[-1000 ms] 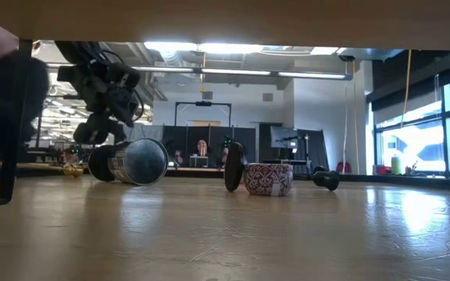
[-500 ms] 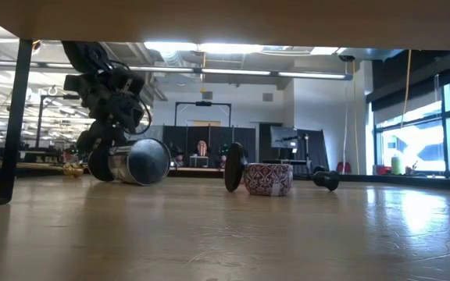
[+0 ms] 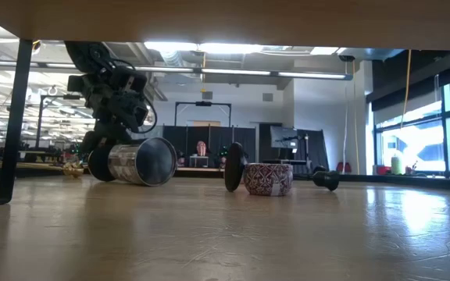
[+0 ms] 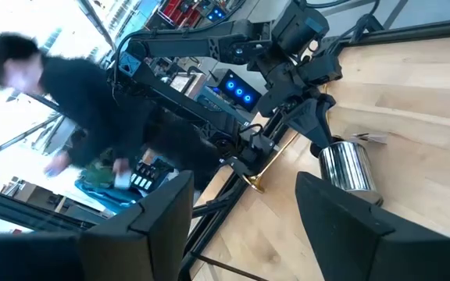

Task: Pick & Place candle stick holders
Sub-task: Put the silver scented candle on the shelf

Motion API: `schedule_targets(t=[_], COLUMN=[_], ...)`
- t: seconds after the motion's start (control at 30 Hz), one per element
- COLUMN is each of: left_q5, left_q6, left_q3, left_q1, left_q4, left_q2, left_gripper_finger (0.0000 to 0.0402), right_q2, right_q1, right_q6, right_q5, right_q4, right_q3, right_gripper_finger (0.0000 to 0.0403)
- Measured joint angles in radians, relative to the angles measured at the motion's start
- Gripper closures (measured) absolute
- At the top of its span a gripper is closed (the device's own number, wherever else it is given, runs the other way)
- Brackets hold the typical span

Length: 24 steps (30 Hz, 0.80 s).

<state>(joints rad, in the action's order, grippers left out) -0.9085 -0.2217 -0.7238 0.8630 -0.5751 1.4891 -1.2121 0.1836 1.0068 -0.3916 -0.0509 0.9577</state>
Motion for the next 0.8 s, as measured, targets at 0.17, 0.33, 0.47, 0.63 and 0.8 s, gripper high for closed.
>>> schedule_targets(t=[0.17,0.33,0.47,0.63,0.8], left_q5=[-0.002,-0.003,-0.009,-0.018,-0.021], left_q6=[0.005,0.007,0.007,0.002,-0.004], left_q3=[0.000,0.000,0.000,0.000,0.003], left_q1=[-0.019,-0.035,-0.048,-0.065,-0.073], left_q4=[0.000,0.008,0.012,0.035,0.045], left_q2=[0.000,0.000,0.000,0.000,0.000], left_gripper_finger=[0.0324,0.0329,0.0329,0.0328,0.0327], right_q2=[0.000,0.000,0.000,0.000,0.000], right_q1=[0.000,0.000,0.000,0.000,0.000], right_q6=[0.001,0.003,0.003,0.003,0.014], right_q5=[0.000,0.000,0.000,0.003,0.005], right_q4=[0.000,0.001,0.002,0.002,0.008], right_q3=[0.000,0.000,0.000,0.000,0.000], right_gripper_finger=[0.0174,0.0174,0.0174,0.0174,0.0174])
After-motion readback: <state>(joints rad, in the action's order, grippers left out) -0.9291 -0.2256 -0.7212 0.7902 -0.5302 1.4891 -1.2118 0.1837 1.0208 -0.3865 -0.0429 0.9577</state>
